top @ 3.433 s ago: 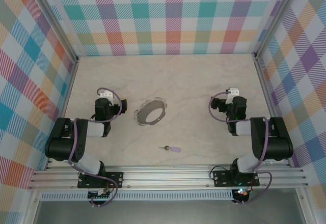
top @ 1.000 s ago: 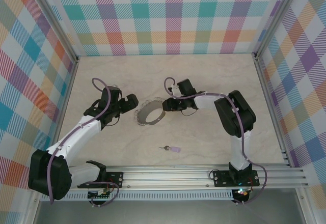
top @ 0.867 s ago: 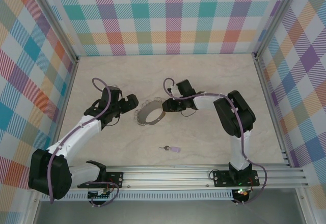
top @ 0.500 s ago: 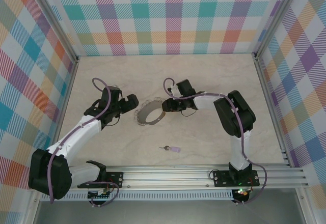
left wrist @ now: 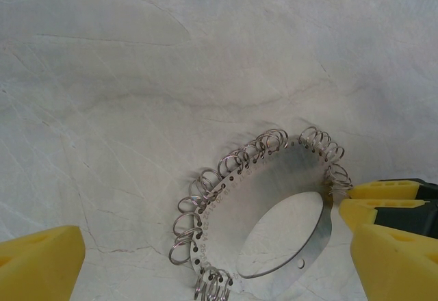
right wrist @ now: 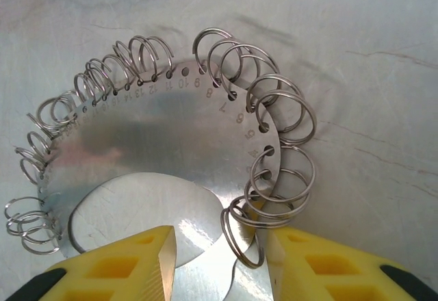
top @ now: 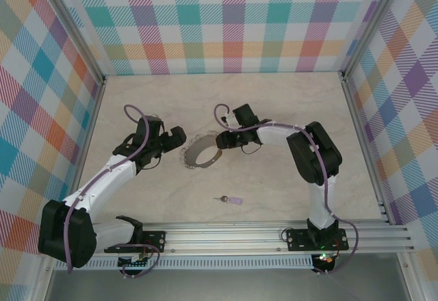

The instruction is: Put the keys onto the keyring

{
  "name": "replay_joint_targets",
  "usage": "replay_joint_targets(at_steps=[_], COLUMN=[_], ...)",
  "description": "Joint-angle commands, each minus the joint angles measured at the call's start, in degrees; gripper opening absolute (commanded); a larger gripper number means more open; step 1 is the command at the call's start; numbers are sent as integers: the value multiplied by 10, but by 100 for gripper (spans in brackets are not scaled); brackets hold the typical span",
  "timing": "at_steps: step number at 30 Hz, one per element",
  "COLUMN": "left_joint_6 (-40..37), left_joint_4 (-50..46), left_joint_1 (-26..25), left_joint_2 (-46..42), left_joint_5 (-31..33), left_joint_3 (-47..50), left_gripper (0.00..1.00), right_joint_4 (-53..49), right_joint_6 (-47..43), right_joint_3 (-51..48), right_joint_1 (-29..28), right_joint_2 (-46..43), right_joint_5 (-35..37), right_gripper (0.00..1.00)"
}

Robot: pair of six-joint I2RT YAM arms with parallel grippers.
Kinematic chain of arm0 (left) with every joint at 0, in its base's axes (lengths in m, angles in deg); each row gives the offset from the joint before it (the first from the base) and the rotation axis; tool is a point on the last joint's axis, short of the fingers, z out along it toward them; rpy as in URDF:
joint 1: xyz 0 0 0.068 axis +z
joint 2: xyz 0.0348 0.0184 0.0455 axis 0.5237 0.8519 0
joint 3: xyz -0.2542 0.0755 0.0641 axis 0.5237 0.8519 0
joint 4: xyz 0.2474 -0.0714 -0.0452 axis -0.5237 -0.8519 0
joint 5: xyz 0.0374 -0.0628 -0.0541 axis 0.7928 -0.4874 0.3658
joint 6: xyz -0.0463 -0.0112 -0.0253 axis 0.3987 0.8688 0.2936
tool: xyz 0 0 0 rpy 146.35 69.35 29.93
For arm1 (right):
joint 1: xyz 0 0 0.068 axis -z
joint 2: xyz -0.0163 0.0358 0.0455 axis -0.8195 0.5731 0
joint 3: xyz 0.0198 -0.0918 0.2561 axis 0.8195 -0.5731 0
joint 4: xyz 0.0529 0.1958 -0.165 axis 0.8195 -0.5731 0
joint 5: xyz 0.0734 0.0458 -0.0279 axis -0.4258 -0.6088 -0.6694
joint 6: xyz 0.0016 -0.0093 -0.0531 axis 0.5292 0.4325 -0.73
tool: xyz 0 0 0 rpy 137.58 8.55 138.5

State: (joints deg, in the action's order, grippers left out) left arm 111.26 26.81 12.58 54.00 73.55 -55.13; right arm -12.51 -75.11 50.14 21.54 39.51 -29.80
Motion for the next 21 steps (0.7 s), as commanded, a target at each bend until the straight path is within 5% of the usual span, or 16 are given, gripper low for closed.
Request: replay_joint_targets(at_steps=[1, 21], left_joint_6=[3, 3], left_joint_4=[9, 12], left_joint_1=[-7, -7], left_joint_2=[1, 2], left_joint_5=[-9, -9], left_joint_3=[-11, -6], left_gripper=[99, 99], right_joint_4=[-28, -26], right_joint_6=[-27, -26], right_joint_3=[19, 28], right_joint_1=[-5, -6], right_joint_2=[14, 26], right_joint_5=[14, 5], right_gripper=[40, 23])
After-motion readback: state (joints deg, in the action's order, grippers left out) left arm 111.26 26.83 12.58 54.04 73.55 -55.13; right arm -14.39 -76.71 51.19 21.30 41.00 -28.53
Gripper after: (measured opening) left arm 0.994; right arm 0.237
